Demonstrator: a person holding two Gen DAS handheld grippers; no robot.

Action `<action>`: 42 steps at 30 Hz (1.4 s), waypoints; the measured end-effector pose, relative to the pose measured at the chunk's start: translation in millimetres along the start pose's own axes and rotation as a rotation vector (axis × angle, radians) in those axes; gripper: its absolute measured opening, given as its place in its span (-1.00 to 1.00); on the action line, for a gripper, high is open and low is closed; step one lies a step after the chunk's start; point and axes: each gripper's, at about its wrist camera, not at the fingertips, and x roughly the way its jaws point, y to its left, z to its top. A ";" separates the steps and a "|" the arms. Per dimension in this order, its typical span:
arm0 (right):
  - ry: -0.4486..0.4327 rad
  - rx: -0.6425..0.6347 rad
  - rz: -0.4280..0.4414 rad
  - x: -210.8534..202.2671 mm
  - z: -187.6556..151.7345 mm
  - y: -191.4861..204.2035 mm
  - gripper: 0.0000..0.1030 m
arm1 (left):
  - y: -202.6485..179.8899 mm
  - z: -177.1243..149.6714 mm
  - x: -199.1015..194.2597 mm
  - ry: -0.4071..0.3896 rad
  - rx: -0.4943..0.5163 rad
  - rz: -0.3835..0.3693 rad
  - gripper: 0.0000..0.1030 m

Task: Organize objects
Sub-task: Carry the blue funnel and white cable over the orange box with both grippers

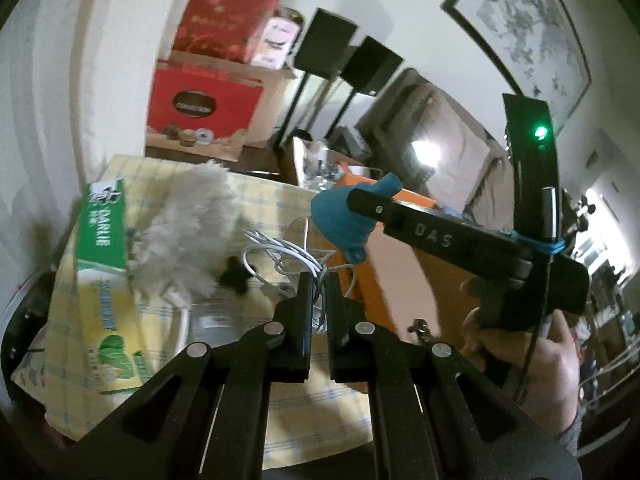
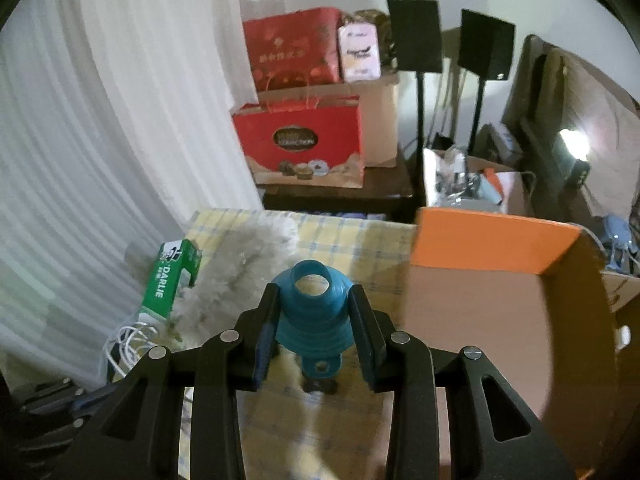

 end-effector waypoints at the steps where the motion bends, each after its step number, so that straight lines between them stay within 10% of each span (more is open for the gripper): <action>1: -0.007 0.001 -0.012 -8.4 -0.4 -6.2 -0.32 | -8.3 -1.2 1.7 0.003 0.011 -0.012 -0.89; 24: 0.056 0.119 -0.269 -59.7 -80.7 -155.0 -0.32 | -120.2 -19.9 100.1 0.161 0.190 -0.069 -0.89; 42: 0.193 0.077 -0.354 -38.6 -123.5 -182.2 -0.32 | -155.4 -53.1 161.4 0.341 0.271 -0.025 -0.88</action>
